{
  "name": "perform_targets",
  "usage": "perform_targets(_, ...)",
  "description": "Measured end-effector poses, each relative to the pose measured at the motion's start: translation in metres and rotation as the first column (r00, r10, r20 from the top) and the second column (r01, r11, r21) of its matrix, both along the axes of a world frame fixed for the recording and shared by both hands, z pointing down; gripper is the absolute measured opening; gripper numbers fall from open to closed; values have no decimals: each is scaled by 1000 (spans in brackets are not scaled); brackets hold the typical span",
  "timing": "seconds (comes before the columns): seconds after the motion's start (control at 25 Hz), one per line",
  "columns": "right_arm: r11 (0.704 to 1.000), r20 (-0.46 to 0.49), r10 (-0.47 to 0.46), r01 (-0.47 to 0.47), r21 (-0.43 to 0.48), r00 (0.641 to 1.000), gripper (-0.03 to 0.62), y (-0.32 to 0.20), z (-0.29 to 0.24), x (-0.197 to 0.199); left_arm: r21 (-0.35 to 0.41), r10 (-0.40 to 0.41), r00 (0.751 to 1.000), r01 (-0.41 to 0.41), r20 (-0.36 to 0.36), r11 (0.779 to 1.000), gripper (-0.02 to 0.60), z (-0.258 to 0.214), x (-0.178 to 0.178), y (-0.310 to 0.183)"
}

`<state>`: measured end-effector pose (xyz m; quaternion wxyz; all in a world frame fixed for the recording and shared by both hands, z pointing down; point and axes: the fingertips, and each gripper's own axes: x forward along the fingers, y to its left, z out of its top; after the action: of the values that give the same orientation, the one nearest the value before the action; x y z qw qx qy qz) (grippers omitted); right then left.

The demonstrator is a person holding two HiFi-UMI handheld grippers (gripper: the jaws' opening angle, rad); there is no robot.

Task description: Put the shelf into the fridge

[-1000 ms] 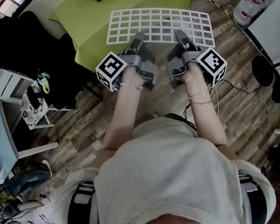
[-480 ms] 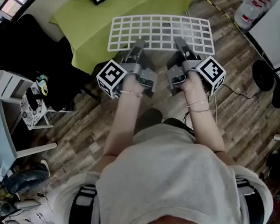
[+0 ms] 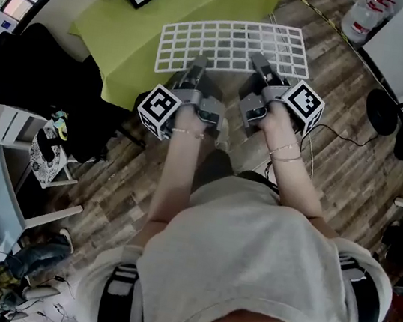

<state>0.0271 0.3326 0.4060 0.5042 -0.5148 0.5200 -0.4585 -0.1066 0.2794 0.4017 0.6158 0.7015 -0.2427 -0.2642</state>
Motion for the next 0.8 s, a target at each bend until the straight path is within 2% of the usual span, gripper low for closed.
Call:
perform_targets(0.32, 1000, -7, 13, -13, 6, 1000, 32, -70, -4, 28, 22, 24, 1000, -23, -20, 999, 43, -8, 30, -74)
perform_targets(0.6, 1000, -22, 19, -19, 16, 1000, 29, -182, -33, 54, 32, 31, 999, -30, -33, 999, 43, -33, 56, -186)
perform_targets(0.8, 998, -6, 32, -32, 52, 999, 31, -201, -25, 58, 80, 44, 999, -42, -28, 996, 43, -34, 62, -208)
